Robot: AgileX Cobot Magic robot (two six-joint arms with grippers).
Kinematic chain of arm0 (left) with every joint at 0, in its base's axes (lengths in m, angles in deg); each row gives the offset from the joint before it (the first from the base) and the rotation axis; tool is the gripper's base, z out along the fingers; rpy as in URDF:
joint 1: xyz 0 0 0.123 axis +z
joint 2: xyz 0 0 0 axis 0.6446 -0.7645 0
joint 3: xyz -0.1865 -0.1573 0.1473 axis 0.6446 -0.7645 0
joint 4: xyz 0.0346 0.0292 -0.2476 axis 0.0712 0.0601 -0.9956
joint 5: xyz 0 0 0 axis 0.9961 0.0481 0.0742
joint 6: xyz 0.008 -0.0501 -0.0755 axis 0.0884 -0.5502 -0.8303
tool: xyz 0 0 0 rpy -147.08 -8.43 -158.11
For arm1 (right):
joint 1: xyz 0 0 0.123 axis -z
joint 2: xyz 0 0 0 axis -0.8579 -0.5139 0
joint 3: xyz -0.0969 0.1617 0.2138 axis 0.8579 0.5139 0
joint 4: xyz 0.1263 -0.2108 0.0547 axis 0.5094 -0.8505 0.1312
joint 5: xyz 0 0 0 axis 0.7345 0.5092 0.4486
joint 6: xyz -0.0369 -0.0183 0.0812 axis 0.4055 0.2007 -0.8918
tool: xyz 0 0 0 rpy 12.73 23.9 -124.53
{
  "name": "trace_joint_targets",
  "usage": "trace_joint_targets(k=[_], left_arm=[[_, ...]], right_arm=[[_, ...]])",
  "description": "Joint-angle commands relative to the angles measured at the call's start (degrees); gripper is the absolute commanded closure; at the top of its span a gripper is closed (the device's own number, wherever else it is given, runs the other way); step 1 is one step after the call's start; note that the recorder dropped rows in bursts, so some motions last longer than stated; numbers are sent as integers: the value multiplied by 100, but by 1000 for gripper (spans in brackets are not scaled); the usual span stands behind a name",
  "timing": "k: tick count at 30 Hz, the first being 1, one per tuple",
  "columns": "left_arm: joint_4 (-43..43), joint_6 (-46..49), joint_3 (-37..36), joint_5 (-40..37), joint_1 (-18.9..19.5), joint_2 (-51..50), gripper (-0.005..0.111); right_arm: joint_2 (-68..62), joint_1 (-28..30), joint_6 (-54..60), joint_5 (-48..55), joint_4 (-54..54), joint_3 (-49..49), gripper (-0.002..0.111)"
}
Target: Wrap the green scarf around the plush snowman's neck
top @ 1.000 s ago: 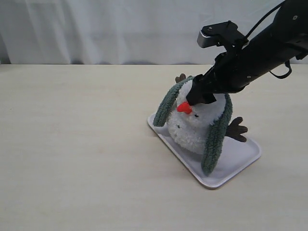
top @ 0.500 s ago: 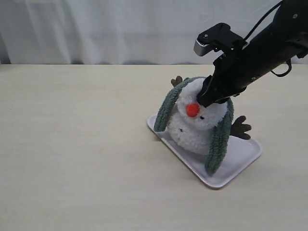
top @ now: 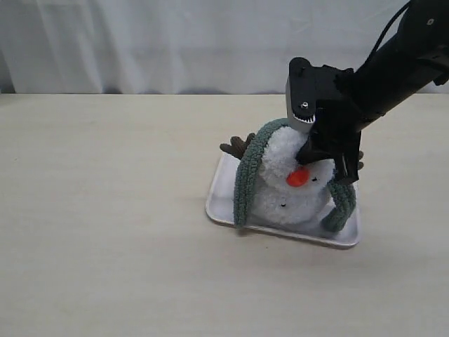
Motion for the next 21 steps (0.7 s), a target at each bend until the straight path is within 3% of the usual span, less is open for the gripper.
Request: trace_joint_targets(k=[1,16,21], left_arm=[[-76,-1,-11,180,-13,13,107],[-76,-1,-11,180,-13,13,107],[-76,-1,-11,180,-13,13,107]], right_arm=[[-1,-3,1372,-36,-23,-22,104],[-4,-3,892,-157,139,-11,103],[-4,-3,0,-501,139,-11,83]])
